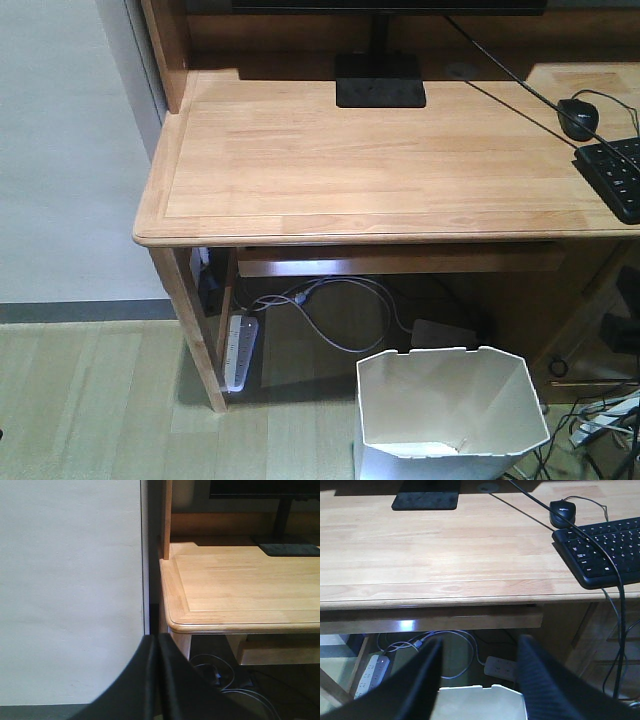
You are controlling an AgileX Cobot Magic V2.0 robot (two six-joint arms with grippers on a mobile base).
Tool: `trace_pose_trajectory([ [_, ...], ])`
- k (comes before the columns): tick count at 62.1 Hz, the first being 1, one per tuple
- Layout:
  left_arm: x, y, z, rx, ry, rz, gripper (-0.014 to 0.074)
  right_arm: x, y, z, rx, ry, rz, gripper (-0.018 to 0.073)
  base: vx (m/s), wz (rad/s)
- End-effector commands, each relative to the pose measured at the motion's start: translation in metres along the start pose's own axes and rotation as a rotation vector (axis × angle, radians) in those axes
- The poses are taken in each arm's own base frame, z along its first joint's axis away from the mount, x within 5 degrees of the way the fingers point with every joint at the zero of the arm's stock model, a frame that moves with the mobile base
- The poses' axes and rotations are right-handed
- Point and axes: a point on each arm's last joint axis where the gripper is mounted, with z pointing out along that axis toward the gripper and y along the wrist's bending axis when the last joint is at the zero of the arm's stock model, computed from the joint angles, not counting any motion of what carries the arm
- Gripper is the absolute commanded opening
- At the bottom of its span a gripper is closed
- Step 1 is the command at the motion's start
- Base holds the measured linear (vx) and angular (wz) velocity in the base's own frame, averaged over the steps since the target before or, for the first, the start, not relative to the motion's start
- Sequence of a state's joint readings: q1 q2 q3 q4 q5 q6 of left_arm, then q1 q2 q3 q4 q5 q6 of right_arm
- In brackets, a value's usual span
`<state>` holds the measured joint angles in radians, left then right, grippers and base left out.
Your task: Move trash bin to bedside with robot
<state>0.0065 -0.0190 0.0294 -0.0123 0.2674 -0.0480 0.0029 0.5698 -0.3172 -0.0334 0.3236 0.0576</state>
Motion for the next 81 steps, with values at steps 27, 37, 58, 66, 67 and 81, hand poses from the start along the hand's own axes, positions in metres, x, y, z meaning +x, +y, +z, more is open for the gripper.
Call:
trace_pose_trajectory([
  [27, 0.002, 0.000, 0.002, 0.006, -0.056, -0.012, -0.0006, -0.040, 0.001, -0.001, 0.002, 0.014, -0.022, 0.0531, 0.00, 0.00],
  [37, 0.002, 0.000, 0.002, 0.006, -0.056, -0.012, -0.0006, -0.056, 0.001, 0.014, 0.006, 0.125, -0.023, 0.0531, 0.00, 0.00],
  [58, 0.002, 0.000, 0.002, 0.006, -0.056, -0.012, -0.0006, -0.057, -0.016, 0.061, 0.070, 0.328, 0.004, 0.0531, 0.00, 0.00],
  [66, 0.002, 0.000, 0.002, 0.006, -0.056, -0.012, -0.0006, -0.046, -0.026, 0.082, 0.064, 0.413, -0.008, 0.0531, 0.00, 0.00],
  [67, 0.002, 0.000, 0.002, 0.006, -0.056, -0.012, -0.0006, -0.045, -0.027, 0.085, 0.061, 0.420, 0.004, 0.0531, 0.00, 0.00],
  [81, 0.002, 0.000, 0.002, 0.006, -0.056, -0.012, -0.0006, -0.013, -0.048, 0.133, 0.030, 0.565, 0.038, 0.0531, 0.00, 0.00],
])
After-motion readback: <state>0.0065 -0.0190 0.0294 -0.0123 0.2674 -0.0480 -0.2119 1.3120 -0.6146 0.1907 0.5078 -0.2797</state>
